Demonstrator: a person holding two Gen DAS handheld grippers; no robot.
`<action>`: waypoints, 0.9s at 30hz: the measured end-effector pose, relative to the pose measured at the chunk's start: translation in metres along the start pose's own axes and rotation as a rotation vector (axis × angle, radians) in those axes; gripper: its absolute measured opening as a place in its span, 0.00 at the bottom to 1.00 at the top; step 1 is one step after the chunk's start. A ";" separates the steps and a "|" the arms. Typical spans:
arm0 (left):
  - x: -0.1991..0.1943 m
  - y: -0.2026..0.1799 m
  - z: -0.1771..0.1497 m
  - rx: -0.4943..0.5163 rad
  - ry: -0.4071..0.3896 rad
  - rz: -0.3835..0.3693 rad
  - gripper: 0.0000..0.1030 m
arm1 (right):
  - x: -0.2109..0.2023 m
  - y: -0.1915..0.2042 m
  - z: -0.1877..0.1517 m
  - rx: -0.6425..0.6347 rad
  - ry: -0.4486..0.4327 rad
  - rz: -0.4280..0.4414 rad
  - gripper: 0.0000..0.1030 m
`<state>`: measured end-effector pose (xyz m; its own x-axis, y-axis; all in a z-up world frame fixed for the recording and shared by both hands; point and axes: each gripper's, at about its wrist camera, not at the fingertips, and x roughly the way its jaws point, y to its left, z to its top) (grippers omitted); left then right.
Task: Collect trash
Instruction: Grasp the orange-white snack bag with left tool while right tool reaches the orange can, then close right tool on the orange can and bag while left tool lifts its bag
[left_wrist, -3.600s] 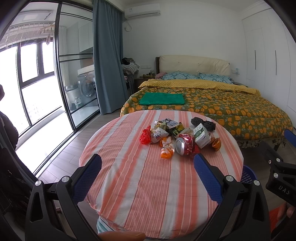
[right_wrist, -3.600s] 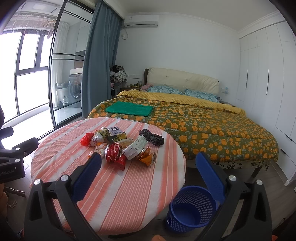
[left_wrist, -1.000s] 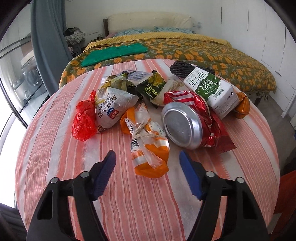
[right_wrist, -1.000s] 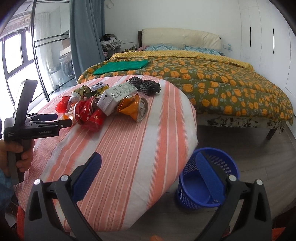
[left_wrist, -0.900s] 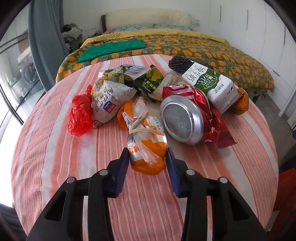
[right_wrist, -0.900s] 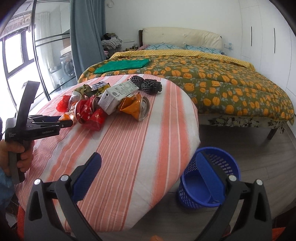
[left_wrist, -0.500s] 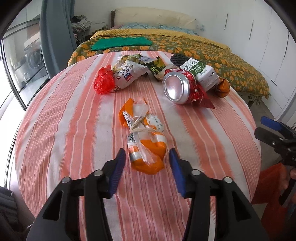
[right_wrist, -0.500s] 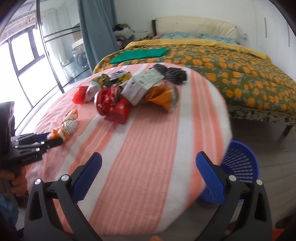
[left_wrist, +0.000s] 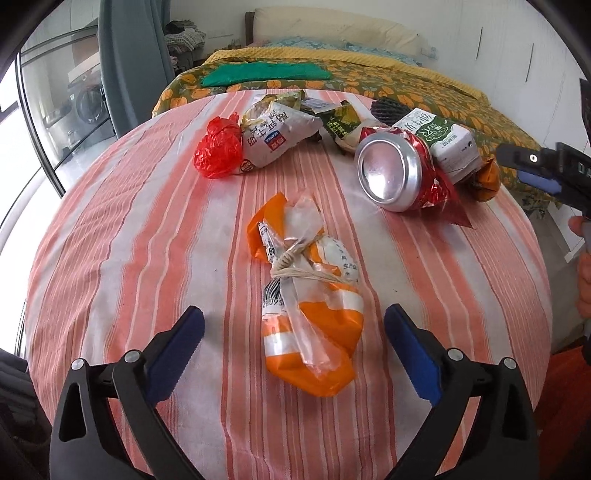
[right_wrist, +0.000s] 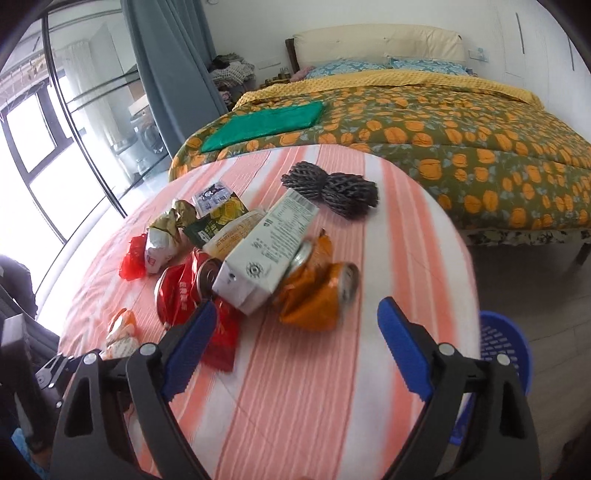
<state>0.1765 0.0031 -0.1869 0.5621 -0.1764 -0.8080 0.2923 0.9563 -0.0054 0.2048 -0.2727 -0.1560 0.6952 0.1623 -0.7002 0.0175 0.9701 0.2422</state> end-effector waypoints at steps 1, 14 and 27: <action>0.000 0.000 0.000 -0.001 0.002 0.001 0.95 | 0.008 0.001 0.003 -0.009 0.010 -0.024 0.74; -0.002 0.000 -0.008 -0.017 0.007 0.046 0.95 | -0.015 -0.026 -0.036 -0.124 0.062 -0.050 0.40; -0.012 -0.001 0.006 -0.034 -0.007 -0.017 0.95 | -0.027 -0.037 -0.028 0.034 0.026 -0.041 0.85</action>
<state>0.1743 0.0031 -0.1732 0.5628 -0.1944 -0.8034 0.2757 0.9604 -0.0393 0.1656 -0.3084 -0.1649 0.6745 0.1280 -0.7271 0.0697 0.9694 0.2353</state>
